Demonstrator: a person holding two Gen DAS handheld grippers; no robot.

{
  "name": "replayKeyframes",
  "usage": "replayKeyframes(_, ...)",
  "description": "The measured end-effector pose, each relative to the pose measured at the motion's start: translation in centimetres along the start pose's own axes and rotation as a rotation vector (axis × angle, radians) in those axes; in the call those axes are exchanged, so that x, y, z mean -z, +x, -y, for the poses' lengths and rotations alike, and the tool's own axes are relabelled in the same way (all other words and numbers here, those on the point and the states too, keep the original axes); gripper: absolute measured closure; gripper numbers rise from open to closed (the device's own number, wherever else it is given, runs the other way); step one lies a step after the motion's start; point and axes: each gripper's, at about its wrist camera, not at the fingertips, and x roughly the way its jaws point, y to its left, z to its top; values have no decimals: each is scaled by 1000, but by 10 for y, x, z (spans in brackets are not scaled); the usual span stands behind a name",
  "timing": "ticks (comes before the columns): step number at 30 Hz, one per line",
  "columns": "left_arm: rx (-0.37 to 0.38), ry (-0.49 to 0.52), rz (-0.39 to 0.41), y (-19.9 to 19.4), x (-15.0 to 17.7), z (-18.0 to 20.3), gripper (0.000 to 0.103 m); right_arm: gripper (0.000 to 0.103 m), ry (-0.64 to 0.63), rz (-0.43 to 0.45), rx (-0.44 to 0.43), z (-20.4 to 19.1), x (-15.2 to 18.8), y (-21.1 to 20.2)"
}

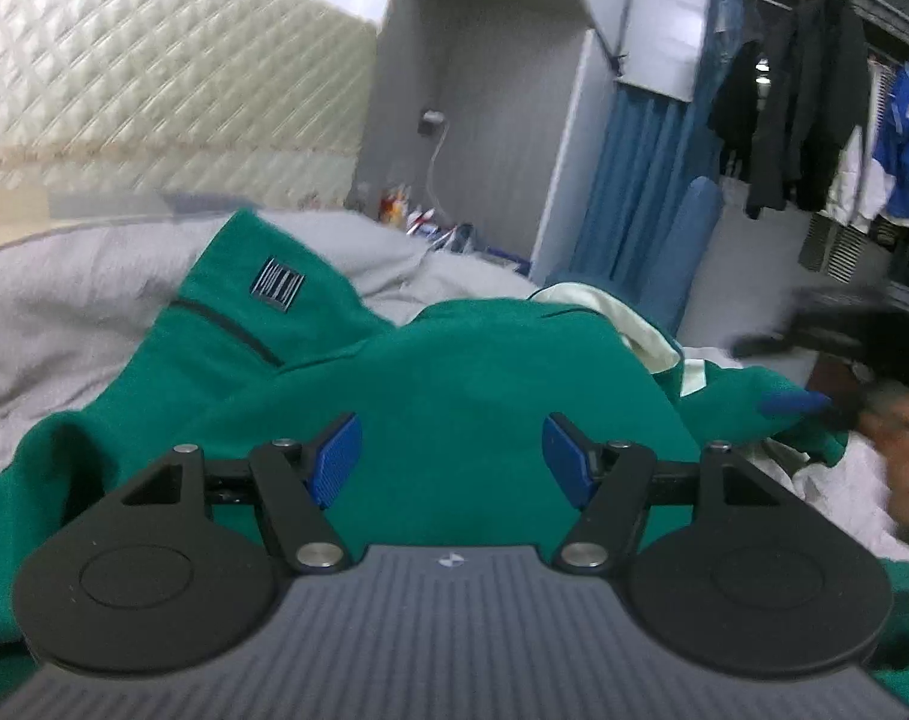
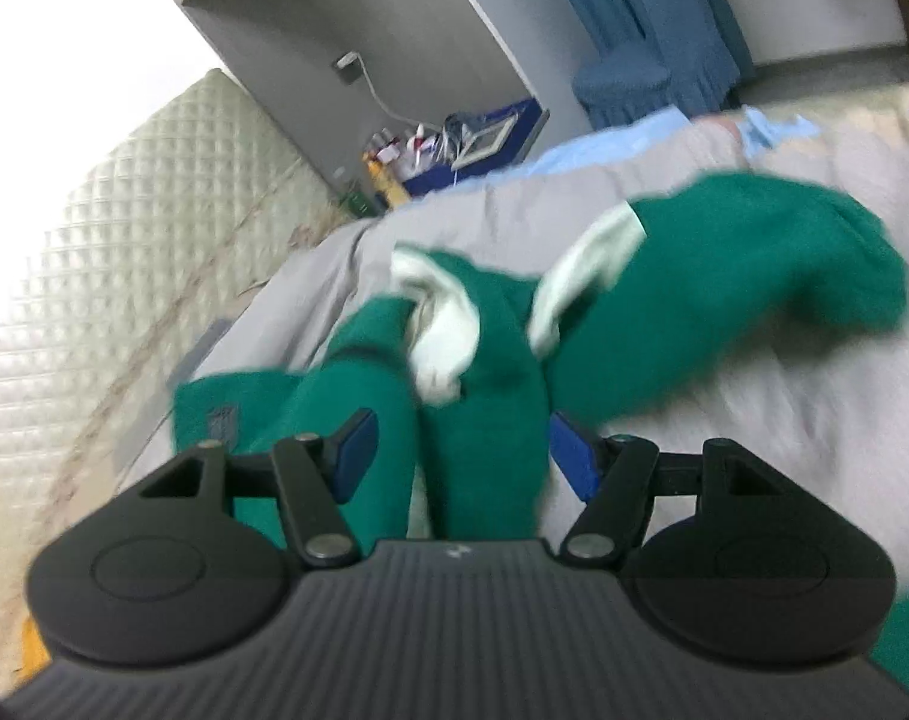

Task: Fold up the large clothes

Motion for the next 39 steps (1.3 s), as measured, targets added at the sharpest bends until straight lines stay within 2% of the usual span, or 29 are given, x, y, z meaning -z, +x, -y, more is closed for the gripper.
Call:
replayKeyframes(3,30,5,37,7,4,1,31,36,-48,20,37,-11,-17,42)
replayKeyframes(6,54,-27,27,18,8,-4,31,37,-111,24,67,-22,-31,79)
replayKeyframes(7,56,-36,23,23,9,-6,31,40,-163,38,104,-27,-36,90)
replayKeyframes(9,66,-64,14,31,12,-11,31,39,-225,81,192,-34,-41,105)
replayKeyframes(11,71,-93,2,39,16,-17,31,44,-192,49,176,-29,-47,121)
replayKeyframes(13,71,-119,-14,47,18,-23,31,59,-151,-8,159,-23,-50,134)
replayKeyframes(14,75,-131,-19,50,19,-25,31,74,-149,-36,143,-21,-49,138)
replayKeyframes(17,78,-151,-21,52,21,-29,31,90,-233,-19,216,-30,-41,134)
replayKeyframes(21,77,-160,-1,48,18,-32,31,93,-286,109,267,-46,-32,93)
replayKeyframes(25,66,-169,47,35,12,-34,31,93,-374,245,307,-61,-27,28)
replayKeyframes(30,59,-179,92,18,6,-35,31,93,-359,390,318,-63,-22,-65)
replayKeyframes(34,56,-172,119,3,1,-33,31,94,-389,458,329,-67,-10,-127)
replayKeyframes(39,71,-157,147,-18,-2,-30,31,94,-327,568,352,-54,10,-203)
